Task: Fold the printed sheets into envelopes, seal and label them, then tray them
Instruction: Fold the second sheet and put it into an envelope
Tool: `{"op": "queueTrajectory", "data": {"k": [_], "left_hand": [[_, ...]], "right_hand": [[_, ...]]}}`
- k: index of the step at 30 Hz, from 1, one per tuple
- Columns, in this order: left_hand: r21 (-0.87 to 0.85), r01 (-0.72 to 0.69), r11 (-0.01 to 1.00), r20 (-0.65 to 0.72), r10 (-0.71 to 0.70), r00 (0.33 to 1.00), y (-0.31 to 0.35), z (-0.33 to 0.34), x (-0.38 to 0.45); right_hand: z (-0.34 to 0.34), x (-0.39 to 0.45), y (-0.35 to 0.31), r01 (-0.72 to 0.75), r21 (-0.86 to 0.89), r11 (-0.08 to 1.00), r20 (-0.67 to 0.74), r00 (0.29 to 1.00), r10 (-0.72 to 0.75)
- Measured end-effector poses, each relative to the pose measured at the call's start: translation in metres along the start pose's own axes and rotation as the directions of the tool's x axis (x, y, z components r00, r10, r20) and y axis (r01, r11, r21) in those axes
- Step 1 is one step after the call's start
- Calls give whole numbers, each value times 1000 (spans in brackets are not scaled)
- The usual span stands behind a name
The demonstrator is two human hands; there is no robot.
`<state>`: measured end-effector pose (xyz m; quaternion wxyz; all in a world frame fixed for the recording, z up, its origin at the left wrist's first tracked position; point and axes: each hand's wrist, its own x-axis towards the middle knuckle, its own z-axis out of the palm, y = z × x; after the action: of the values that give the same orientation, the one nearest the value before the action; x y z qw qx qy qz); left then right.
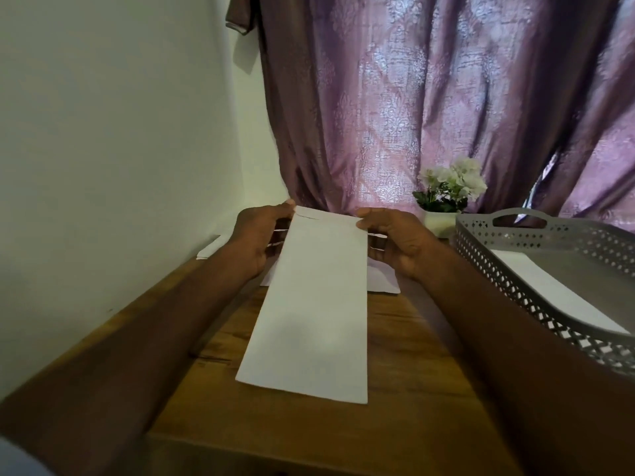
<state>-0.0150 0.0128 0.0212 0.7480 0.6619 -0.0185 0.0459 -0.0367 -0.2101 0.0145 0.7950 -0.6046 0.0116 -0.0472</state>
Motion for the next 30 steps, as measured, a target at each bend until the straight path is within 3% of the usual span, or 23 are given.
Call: {"op": "queueTrajectory", "data": {"k": [6, 14, 20, 25, 30], "left_hand": [[90, 108, 990, 162, -121, 979, -3, 0, -5], [-26, 99, 995, 91, -96, 991, -5, 1, 1], [-13, 109, 994, 140, -106, 984, -6, 1, 3], [-66, 35, 997, 99, -28, 995, -6, 6, 0], [-28, 35, 999, 92, -32, 995, -4, 8, -2]], "right_hand": [[1, -2, 0, -11, 20, 1000, 25, 1000, 11], [0, -4, -4, 7, -28, 1000, 49, 999, -6], [1, -5, -4, 9, -45, 999, 59, 998, -7], [8, -4, 0, -34, -143, 989, 83, 995, 46], [17, 1, 6, 53, -125, 991, 56, 997, -47]]}}
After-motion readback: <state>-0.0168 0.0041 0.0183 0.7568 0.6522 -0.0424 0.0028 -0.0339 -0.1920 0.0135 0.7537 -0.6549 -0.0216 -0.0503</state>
